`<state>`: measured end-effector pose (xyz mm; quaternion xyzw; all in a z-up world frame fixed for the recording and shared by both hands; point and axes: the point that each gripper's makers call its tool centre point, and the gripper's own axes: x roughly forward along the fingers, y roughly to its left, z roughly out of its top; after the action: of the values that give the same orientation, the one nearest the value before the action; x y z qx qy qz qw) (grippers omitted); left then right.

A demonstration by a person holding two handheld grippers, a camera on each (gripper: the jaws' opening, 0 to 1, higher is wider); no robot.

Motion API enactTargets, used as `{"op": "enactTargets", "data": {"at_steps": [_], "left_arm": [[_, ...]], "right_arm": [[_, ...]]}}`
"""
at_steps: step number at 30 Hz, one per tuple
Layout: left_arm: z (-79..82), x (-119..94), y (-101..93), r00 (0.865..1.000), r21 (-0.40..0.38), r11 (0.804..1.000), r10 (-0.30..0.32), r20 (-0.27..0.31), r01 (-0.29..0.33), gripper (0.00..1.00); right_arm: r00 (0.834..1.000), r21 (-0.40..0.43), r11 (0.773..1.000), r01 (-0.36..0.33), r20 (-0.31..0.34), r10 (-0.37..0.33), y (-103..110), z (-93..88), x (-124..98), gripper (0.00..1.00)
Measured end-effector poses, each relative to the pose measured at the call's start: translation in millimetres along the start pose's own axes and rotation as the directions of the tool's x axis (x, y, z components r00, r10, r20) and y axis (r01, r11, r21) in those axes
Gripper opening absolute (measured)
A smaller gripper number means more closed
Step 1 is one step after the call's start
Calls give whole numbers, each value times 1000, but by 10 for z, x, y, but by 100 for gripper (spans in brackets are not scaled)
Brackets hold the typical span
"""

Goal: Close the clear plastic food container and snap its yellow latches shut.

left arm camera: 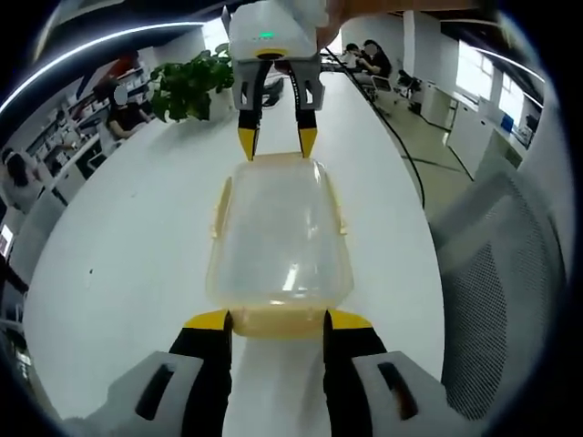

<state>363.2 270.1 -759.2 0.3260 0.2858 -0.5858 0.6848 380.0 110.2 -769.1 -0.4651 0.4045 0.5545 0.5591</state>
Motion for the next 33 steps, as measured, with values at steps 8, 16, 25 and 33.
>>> {"op": "enactTargets", "data": {"at_steps": [8, 16, 25, 33], "left_arm": [[-24, 38, 9, 1000, 2, 1000, 0, 1, 0, 38], [-31, 74, 35, 1000, -2, 1000, -5, 5, 5, 38], [-62, 99, 24, 1000, -12, 1000, -16, 6, 16, 38], [-68, 102, 9, 1000, -11, 1000, -28, 9, 28, 39]], "right_arm": [[1000, -1, 1000, -6, 0, 6, -11, -10, 41, 37], [1000, 7, 1000, -9, -1, 9, -29, -42, 78, 37], [1000, 8, 1000, -18, 1, 18, -26, -39, 85, 37], [1000, 54, 998, -18, 1, 18, -2, -55, 87, 39]]}}
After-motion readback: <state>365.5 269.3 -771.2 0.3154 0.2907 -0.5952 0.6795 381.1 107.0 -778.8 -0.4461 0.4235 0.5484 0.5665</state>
